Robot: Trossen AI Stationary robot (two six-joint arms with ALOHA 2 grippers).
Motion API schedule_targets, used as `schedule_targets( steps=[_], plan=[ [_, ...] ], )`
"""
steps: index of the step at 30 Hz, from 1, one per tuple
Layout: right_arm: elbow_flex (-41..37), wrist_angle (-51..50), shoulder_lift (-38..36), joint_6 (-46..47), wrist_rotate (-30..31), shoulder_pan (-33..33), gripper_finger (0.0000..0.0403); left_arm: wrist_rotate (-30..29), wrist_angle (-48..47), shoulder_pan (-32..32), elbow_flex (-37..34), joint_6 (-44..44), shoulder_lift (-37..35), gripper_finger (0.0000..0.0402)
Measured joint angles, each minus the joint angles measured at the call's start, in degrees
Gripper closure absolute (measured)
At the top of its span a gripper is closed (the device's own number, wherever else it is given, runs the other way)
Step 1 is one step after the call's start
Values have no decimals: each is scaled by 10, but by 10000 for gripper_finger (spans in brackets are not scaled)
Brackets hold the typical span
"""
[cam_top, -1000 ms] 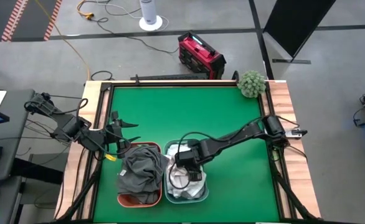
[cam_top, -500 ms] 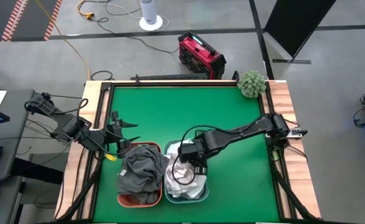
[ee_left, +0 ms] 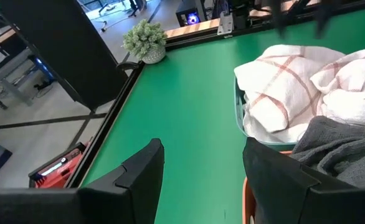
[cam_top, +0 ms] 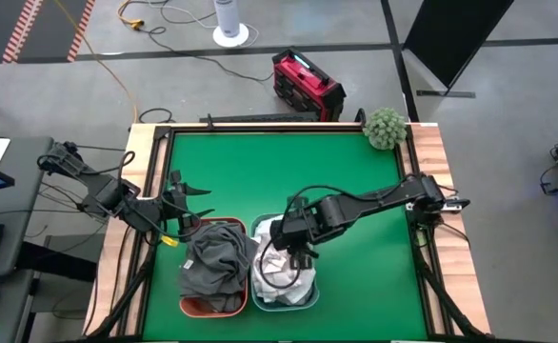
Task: Sort towels by color in basket
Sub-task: Put the white checkered towel into the green bin
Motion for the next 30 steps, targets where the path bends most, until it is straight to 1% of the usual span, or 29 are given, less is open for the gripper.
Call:
schedule_targets(
  steps=[3,6,9,15,16,18,21,23,27,30],
  plan=[
    [-16,75,-1,-15,-70,-4,192,0,0,0,0,0,0,194],
    [-53,138,4,-29,-98,-7,209,0,0,0,0,-1,0,194],
    [-124,188,5,-25,-112,-16,226,0,0,0,0,-3,0,194],
    [-278,384,6,2,-207,-47,245,0,0,0,0,-4,0,194],
    [-297,405,5,7,-216,-52,247,0,0,0,0,-4,0,194],
    [-316,415,5,17,-222,-63,248,0,0,0,0,-2,0,194],
    [-314,401,3,19,-228,-74,248,0,0,0,0,-1,0,194],
    [-298,384,2,19,-227,-74,248,0,0,0,0,-1,0,194],
    [-233,325,-1,21,-220,-69,249,0,0,0,0,-1,0,194],
    [-172,257,-2,37,-211,-63,249,0,0,0,0,-1,0,194]
  ],
)
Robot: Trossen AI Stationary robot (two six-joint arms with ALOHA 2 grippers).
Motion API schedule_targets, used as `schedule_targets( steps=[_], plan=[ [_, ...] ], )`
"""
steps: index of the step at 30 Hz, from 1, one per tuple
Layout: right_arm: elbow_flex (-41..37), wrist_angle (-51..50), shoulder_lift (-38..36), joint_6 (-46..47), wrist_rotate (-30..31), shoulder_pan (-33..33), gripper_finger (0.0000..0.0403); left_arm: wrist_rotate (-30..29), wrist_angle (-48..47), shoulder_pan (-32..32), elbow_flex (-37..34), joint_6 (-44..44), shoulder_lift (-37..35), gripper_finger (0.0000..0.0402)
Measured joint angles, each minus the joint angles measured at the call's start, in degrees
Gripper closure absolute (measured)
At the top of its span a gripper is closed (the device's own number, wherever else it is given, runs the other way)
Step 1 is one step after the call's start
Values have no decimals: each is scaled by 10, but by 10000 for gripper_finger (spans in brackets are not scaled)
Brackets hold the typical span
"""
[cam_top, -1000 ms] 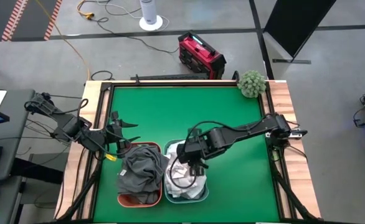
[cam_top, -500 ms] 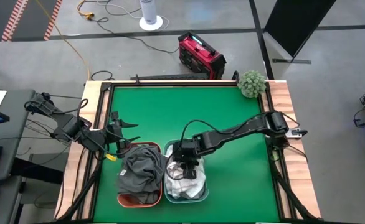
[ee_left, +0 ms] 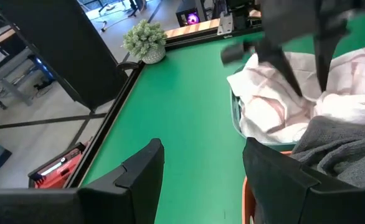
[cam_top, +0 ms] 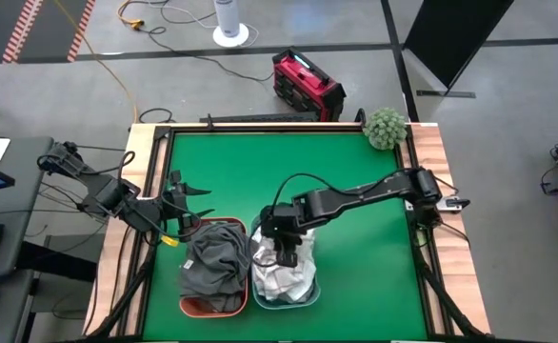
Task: Sort towels by color in basket
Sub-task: Put the white checkered towel into the green bin, then return to Home Position
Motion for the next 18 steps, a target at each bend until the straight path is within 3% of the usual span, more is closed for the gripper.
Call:
schedule_targets(
  steps=[6,9,14,18],
  plan=[
    [91,-129,0,-3,86,15,249,0,3,0,0,6,0,194],
    [97,-143,-12,-43,101,19,249,4,5,0,0,26,-1,194],
    [44,-101,-66,-65,113,8,249,4,6,-20,0,39,-6,194],
    [-60,-18,-149,-60,116,-7,249,4,6,-42,0,39,-10,194]
  ],
)
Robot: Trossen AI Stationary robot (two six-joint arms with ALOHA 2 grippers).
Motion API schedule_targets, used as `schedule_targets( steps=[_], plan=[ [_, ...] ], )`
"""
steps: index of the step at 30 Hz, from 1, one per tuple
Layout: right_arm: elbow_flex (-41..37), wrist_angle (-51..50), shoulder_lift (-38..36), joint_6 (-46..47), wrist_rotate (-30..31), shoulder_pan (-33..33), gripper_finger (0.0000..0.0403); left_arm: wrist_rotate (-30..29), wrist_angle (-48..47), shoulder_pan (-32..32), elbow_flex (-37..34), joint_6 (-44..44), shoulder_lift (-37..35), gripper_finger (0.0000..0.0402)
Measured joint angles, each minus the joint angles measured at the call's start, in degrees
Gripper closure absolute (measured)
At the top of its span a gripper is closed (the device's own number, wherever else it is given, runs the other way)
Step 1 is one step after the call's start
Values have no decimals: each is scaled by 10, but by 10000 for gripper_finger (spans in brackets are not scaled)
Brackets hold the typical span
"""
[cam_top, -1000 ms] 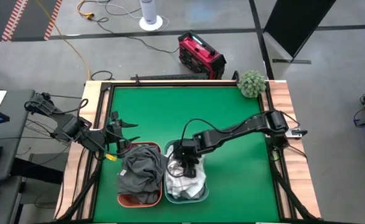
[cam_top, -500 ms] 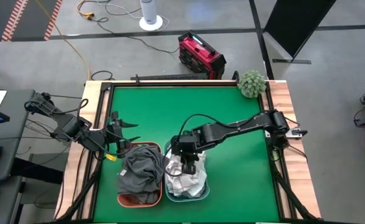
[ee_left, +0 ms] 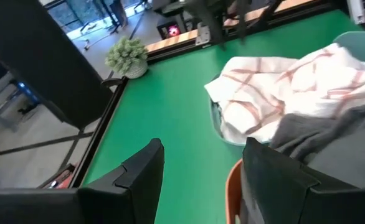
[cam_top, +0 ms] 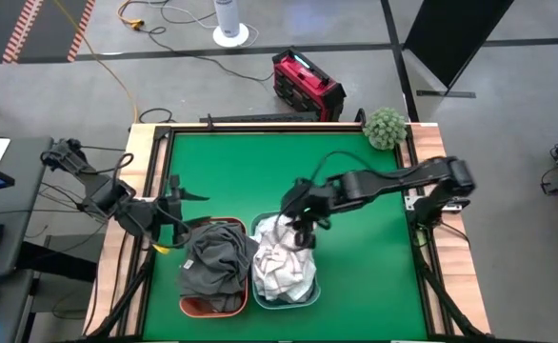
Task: Sort towels by color in basket
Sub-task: Return to Home Position
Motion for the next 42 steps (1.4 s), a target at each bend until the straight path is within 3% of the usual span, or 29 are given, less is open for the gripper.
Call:
schedule_targets(
  steps=[7,13,15,21,28,37,42],
  plan=[
    [-247,231,-182,23,41,-4,249,-2,35,-15,-16,15,-1,194],
    [-406,403,-291,4,111,2,249,15,351,3,-135,210,-6,194],
    [-443,445,-318,-10,125,2,249,29,405,14,-155,240,-9,194],
    [-528,498,-393,-21,147,7,249,27,308,20,-156,186,-96,194],
    [-636,594,-479,-52,251,34,249,15,243,21,-195,148,-256,194],
    [-712,674,-569,-97,255,46,249,12,224,20,-258,187,-415,194],
    [-720,664,-602,-112,253,67,249,-6,245,21,-260,171,-418,194]
  ],
)
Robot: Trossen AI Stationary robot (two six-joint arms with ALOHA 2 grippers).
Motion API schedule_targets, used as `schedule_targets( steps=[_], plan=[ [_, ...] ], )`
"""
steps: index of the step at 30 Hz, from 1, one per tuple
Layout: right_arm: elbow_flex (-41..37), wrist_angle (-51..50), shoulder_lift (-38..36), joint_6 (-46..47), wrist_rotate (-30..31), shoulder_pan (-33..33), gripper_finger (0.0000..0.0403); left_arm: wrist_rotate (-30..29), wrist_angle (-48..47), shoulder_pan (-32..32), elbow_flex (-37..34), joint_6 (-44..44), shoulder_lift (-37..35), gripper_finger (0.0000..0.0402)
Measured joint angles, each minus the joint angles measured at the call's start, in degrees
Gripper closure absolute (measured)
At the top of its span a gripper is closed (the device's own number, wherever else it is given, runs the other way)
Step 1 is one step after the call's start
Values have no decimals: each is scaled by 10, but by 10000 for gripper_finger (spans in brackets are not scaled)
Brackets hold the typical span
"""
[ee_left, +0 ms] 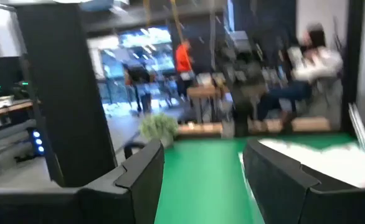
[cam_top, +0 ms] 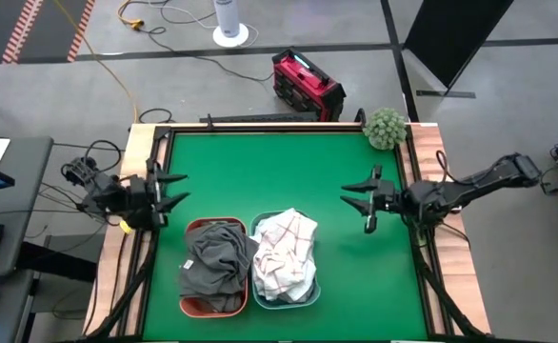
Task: Sort towels by color in basket
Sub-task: Return to Home Position
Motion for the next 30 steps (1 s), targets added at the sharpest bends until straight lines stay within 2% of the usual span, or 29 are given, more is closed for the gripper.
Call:
schedule_targets(
  steps=[3,9,13,15,20,24,30],
  plan=[
    [0,-4,-8,-24,0,13,249,-21,72,0,-5,1,4,194],
    [0,7,-7,-29,-1,15,249,2,184,0,-44,27,0,194],
    [0,11,-9,-36,-1,-17,249,22,311,0,-91,88,0,194],
    [0,17,-10,-3,0,-38,249,30,372,0,-116,115,0,194],
    [0,24,0,24,-17,-76,249,35,472,0,-154,154,0,194],
    [0,-6,-26,28,-29,-79,249,35,480,0,-162,148,0,194],
    [0,-63,-114,12,-34,-55,249,41,447,0,-162,95,0,199]
  ],
)
